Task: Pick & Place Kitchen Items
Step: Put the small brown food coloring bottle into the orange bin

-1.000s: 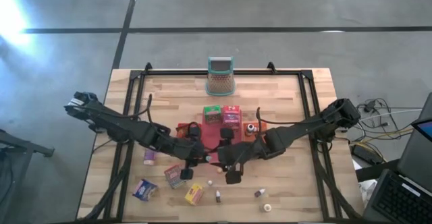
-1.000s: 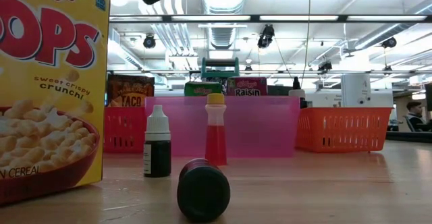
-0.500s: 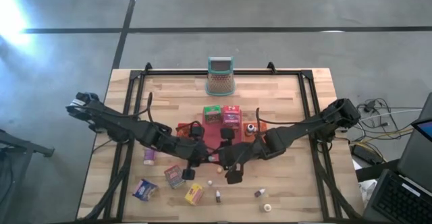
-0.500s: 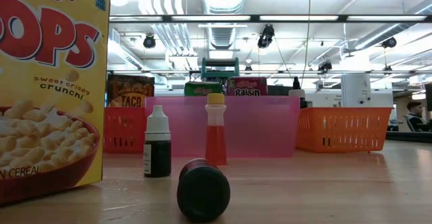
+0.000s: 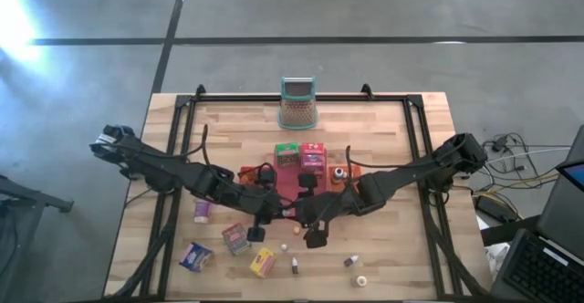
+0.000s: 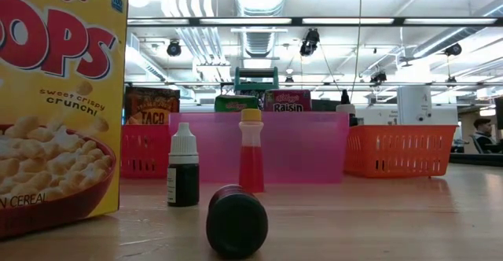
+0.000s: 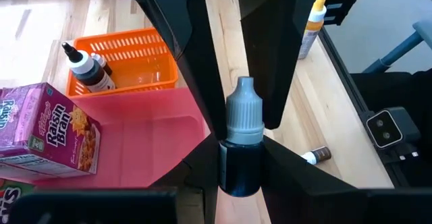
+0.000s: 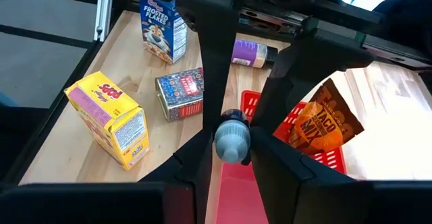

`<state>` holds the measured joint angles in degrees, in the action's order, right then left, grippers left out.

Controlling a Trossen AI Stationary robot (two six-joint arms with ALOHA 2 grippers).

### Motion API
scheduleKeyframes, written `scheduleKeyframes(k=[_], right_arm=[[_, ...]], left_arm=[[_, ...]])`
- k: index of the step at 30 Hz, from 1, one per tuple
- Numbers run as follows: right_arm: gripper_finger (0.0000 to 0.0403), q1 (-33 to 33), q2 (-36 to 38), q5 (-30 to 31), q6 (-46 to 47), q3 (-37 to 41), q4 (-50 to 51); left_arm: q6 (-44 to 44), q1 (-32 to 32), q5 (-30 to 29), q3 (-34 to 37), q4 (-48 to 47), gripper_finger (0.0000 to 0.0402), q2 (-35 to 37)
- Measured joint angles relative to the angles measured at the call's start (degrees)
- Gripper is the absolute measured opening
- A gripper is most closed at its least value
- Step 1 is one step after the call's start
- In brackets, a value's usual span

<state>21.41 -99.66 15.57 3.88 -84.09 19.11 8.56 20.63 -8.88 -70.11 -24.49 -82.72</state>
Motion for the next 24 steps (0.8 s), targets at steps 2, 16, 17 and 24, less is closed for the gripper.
scheduleKeyframes(k=[2, 16, 17, 24], right_arm=[[0.0090, 0.0, 0.0, 0.0, 0.0, 0.0, 0.0], [0.0065, -0.1, 0.0, 0.2, 0.0, 0.0, 0.2], [0.0065, -0.1, 0.0, 0.5, 0.0, 0.0, 0.2], [0.0065, 0.0, 1.2, 1.2, 4.0, -1.0, 9.6]], left_arm=[[0.0, -0.2, 0.0, 0.0, 0.1, 0.0092, 0.0], [-1.5, -0.4, 0.0, 0.0, 0.3, 0.0092, 0.0], [-1.9, -0.4, -0.1, 0.0, 0.3, 0.0094, 0.0], [-3.0, -0.4, -6.0, 0.0, -4.8, 0.0155, 1.3]])
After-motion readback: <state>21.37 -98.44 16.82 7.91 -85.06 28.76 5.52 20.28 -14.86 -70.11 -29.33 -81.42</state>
